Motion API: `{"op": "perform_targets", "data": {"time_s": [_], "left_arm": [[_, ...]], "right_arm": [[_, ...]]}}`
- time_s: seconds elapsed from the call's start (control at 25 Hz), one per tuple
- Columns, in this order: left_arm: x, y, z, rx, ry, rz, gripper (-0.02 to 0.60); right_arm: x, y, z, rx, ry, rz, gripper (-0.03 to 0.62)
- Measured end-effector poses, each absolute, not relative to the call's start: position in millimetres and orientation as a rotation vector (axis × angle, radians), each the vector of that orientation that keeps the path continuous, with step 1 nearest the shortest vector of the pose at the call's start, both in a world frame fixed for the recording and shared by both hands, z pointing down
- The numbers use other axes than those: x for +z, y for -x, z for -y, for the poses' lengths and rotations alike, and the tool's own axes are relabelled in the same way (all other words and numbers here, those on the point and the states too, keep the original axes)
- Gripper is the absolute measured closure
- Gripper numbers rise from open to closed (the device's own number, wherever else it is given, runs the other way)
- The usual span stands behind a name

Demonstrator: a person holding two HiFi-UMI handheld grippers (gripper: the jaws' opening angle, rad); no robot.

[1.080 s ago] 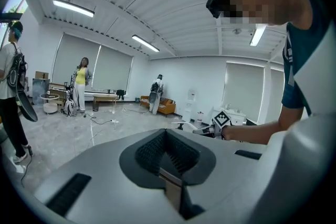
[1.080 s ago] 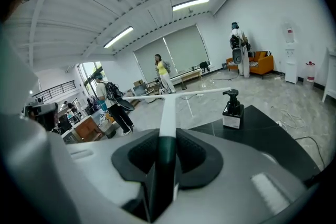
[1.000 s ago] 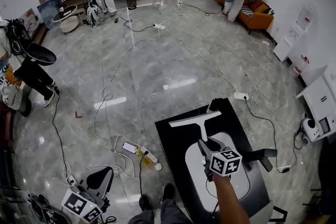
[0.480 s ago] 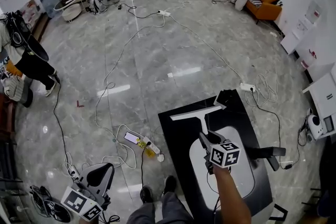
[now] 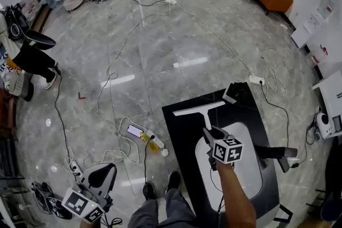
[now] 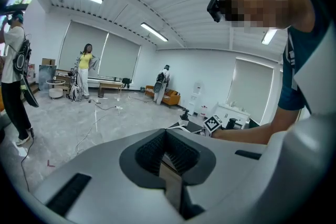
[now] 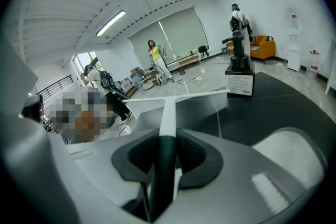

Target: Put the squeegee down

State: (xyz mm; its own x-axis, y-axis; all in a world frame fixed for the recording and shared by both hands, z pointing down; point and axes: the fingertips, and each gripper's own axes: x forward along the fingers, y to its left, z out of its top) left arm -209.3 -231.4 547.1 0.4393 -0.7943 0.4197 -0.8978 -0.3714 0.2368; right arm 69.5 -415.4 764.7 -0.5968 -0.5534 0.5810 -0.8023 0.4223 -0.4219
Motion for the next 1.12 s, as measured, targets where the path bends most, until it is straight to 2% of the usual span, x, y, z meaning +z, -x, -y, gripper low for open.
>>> {"op": "perform_targets", "data": {"time_s": [0.8,1.12], "left_arm": [[599,202,249,0.329,-2.203,1.387,0.575],[596,206,247,0.331,-2.202,1.387,0.575]], "right_arm": [[813,-63,438,0.902,-1.178,2.297,0.493],[817,-60,436,0.816,-1.165,2.261,0.490]]}}
